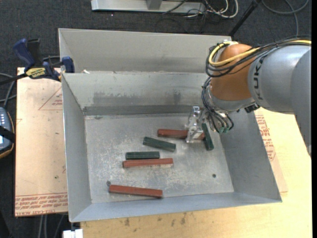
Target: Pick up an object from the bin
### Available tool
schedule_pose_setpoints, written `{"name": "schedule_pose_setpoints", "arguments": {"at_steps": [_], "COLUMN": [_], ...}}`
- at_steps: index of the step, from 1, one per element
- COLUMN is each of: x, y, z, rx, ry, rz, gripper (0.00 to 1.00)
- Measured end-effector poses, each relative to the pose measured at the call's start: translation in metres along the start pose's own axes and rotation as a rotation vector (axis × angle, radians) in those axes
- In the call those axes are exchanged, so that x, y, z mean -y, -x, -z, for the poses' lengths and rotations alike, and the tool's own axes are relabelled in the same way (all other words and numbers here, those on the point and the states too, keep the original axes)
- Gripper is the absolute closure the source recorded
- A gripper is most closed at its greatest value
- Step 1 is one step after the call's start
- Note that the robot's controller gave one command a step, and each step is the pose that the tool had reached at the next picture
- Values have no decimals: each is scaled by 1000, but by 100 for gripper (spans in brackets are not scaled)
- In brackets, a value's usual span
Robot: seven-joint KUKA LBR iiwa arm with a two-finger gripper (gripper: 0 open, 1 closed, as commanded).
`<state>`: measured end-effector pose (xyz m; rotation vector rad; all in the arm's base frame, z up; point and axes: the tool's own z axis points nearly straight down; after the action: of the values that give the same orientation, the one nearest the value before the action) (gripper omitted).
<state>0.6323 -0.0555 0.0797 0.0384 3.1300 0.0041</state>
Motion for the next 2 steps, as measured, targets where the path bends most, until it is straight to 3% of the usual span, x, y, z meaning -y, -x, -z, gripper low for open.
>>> {"name": "schedule_pose_setpoints", "arguments": {"at_steps": [2], "x": [0], "y": [-2], "z": [10], "rx": [-12], "ry": [-1], "rz": [1], "gripper": [100]}}
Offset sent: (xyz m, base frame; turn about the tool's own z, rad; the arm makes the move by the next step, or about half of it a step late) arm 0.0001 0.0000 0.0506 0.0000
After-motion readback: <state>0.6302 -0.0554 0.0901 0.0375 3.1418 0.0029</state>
